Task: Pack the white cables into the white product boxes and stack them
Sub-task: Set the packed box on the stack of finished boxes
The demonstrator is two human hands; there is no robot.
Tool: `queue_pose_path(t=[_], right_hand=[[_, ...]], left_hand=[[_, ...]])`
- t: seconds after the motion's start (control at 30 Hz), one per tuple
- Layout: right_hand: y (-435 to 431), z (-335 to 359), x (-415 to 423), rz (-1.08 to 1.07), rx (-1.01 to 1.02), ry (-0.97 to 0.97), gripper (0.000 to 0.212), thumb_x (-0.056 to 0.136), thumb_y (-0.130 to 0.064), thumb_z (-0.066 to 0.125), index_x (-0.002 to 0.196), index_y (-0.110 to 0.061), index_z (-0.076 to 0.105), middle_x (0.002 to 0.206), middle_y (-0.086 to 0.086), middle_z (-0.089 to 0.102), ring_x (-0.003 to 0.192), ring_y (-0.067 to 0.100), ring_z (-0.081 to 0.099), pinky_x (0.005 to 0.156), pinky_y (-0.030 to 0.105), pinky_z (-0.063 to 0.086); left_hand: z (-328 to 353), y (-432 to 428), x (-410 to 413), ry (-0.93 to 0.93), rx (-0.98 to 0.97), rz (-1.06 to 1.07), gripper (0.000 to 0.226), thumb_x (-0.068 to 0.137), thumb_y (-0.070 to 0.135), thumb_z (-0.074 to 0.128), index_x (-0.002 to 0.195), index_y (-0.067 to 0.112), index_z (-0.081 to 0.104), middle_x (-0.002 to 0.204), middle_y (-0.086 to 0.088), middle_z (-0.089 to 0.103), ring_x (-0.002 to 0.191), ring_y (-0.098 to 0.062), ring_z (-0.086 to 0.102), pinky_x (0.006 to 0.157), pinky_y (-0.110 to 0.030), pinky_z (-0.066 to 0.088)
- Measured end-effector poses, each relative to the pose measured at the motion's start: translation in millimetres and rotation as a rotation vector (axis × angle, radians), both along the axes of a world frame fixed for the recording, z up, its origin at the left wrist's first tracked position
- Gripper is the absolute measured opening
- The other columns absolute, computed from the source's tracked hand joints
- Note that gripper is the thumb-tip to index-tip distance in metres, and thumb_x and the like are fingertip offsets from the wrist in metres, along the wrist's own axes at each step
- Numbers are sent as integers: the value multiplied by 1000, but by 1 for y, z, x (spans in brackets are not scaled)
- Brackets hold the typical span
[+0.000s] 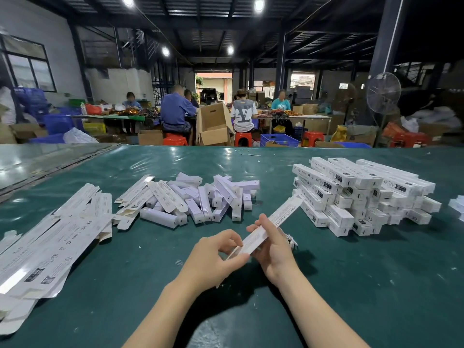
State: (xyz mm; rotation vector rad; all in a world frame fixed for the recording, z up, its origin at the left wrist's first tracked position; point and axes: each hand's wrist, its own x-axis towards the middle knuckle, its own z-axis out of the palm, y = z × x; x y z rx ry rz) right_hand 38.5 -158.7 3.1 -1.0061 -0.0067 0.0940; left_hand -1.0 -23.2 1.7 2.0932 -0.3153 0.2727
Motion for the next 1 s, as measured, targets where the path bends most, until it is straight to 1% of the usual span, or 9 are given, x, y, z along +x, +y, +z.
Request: queue_pose_path(t=[0.13,0.33,0.4,0.5,0.6,0.73,0.8,0.9,1.0], right_hand=[[1,-2,1,-71,-14,19,14,81,-20,65,80,-13,54,57,2,60,47,12,56,54,27,47],[0,-3,3,-129,-89,-40,19,75,-21,70,75,-11,54,63,4,56,58,16,55,56,24,47],[-1,-4,3,-136,-77,-36,17,75,-20,71,76,-12,55,60,1,59,57,15,57,56,24,48],[-2,-3,4,-140,-54,-33,14,76,-17,70,79,-12,57,52,-7,63,51,7,61,50,20,50],[-2,-2,4,-114,-31,-20,14,80,-18,67,79,-10,56,50,-7,61,46,6,59,44,18,47],[1,-2,3,-118,-38,2,24,73,-30,68,81,-10,57,43,-7,54,33,6,43,34,15,33],[-1,-2,4,-162,33,43,24,76,-32,67,80,-11,57,42,-5,55,31,6,44,32,15,36],[-5,-1,5,-181,152,87,22,81,-33,64,82,-12,56,45,-2,59,30,6,48,32,16,41],[-5,-2,7,-164,207,99,24,82,-34,62,83,-11,56,44,-1,58,30,6,47,31,16,41]], left_hand=[[0,0,0,-24,10,17,11,61,44,66,71,41,61,71,16,68,44,-1,47,48,-11,38],[0,-1,-1,-2,-3,-24,29,71,29,70,86,47,53,79,19,70,63,-1,62,60,-14,47],[-1,-1,0,-12,-13,-19,26,73,28,70,85,43,52,77,18,71,61,-1,61,58,-13,44],[-1,-2,0,-29,-35,-12,22,72,28,69,83,39,53,71,14,71,53,-5,56,53,-13,41],[-1,-2,0,-53,-86,8,21,73,20,72,80,35,60,72,12,71,56,-5,58,57,-15,45],[-1,1,4,-52,-317,152,22,74,4,72,80,24,66,79,7,72,71,-3,65,63,-12,47],[0,6,7,-33,-410,222,16,78,4,69,79,20,67,82,4,71,74,-6,64,67,-16,50],[2,12,8,93,-651,131,18,83,-3,60,78,11,69,78,-1,71,73,-14,63,63,-23,55],[3,13,8,155,-781,16,20,65,-3,65,72,14,73,78,-2,72,70,-13,65,60,-23,55]])
